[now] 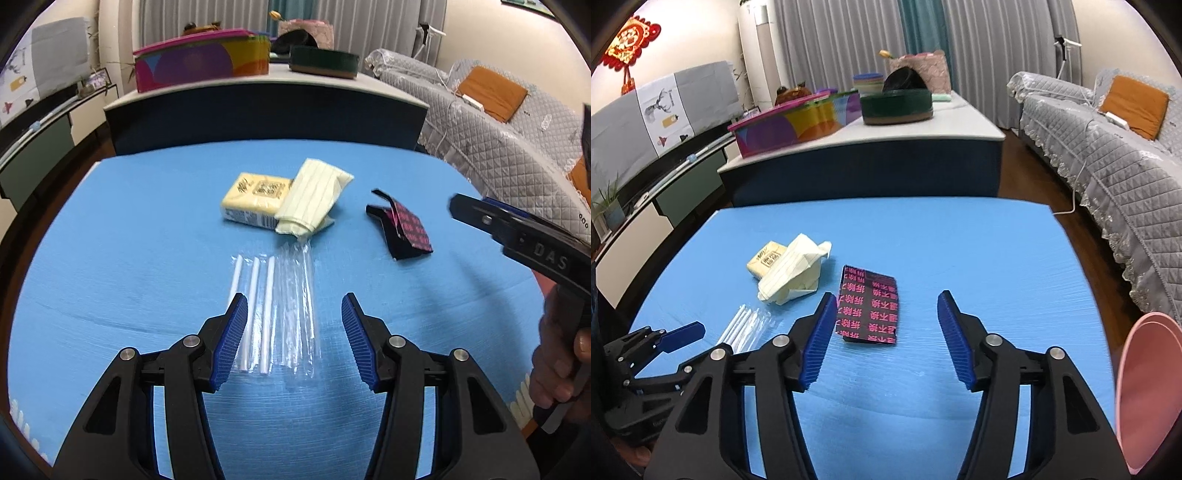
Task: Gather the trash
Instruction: 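Move both open tools to the clear straws and pink-black packet, then grasp the clear straws with the left tool while the right tool grasps the pink-black packet, then lift the held straws and packet off the table with both tools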
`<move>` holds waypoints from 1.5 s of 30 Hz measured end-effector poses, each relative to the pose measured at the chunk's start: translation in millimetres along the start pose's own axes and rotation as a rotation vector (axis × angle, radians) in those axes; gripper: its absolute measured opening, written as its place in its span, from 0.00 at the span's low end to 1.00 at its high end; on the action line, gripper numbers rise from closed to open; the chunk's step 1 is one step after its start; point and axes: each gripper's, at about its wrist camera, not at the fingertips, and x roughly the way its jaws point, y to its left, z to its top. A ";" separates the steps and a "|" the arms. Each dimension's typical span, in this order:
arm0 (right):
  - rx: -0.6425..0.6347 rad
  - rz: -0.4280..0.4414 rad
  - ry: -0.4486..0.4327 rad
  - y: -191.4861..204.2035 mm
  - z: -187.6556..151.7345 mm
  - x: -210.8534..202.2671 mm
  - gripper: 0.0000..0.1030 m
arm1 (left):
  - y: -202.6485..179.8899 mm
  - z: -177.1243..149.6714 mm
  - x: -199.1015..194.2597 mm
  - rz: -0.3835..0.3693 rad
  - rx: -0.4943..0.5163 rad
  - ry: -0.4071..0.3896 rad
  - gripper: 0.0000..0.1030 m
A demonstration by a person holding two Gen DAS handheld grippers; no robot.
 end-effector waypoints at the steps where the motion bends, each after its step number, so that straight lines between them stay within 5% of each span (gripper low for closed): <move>1: 0.001 0.005 0.009 0.7 -0.2 5.3 0.63 | -1.5 -0.3 2.3 0.004 0.010 0.006 0.50; 7: 0.043 0.023 0.066 -1.8 -1.2 32.9 0.71 | -2.1 -1.8 11.7 0.009 0.013 0.036 0.43; 15: 0.022 0.023 0.127 7.0 -2.1 58.2 0.72 | 5.8 -0.6 17.7 0.030 -0.012 0.060 0.03; 18: 0.011 0.010 0.153 7.7 -4.8 64.8 0.72 | 10.8 1.8 16.5 0.038 -0.034 0.053 0.02; 22: 0.010 0.005 0.176 6.5 -6.5 66.9 0.52 | 12.4 5.5 12.0 0.045 -0.048 0.027 0.01; 45: -0.048 -0.006 0.020 4.9 -9.8 -29.3 0.47 | -7.9 14.6 -39.5 0.026 -0.036 -0.148 0.01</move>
